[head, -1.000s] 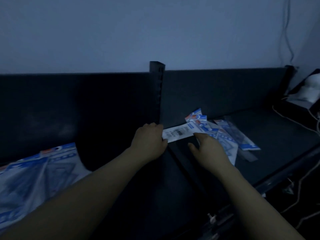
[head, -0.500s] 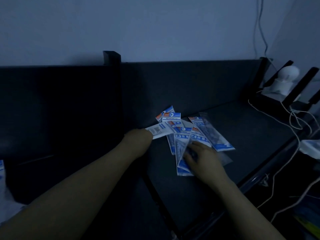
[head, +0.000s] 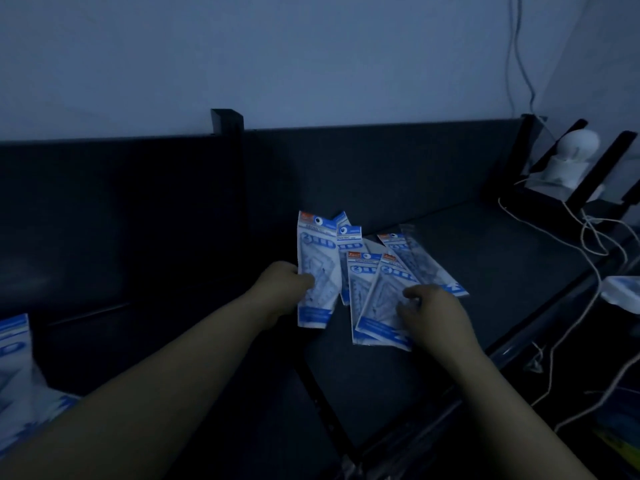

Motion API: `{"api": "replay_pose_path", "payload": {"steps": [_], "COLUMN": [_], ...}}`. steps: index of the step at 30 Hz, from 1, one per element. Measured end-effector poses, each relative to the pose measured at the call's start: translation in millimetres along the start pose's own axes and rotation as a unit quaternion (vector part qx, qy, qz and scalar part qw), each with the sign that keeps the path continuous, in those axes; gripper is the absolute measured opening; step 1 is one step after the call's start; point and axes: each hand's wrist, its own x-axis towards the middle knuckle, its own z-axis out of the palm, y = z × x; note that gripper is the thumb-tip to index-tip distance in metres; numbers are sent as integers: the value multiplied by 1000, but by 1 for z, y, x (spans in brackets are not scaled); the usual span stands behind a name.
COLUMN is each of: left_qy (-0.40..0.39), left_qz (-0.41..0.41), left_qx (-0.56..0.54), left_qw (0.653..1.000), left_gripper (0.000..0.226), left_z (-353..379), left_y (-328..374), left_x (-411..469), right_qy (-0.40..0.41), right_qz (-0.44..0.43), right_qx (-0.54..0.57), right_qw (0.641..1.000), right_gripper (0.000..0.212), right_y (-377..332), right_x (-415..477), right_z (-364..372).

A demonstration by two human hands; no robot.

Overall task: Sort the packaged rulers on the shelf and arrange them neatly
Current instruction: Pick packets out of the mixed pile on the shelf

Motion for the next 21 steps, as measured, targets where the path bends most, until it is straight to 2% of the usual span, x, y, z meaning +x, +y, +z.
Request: {"api": "replay_pose_path", "payload": {"steps": [3, 7, 13, 17, 21], "left_qy": [-33, -29, -39, 0, 55], "left_qz": [-21, -10, -17, -3, -6], "left_qx": [-17, 4, -11, 9, 78], "left_qw": [999, 1000, 999, 1000, 995], "left_gripper": [18, 15, 12, 21, 29], "left_z": [17, 30, 35, 23, 10], "left_y": [0, 5, 10, 4, 2], "left_x": [-3, -7, -11, -11, -7], "right_qy": [-21, -65, -96, -118, -68], "right_qz": [12, -8, -27, -24, 15], "right_qx": [-14, 3, 35, 107, 127], "right_qw": [1000, 998, 994, 987, 989], "right_gripper": [36, 17, 31, 30, 25], "right_y": [1, -6, -13, -16, -14], "right_x": [-3, -8, -6, -4, 4], "right_z": [-2, -4, 4, 3, -4]}}
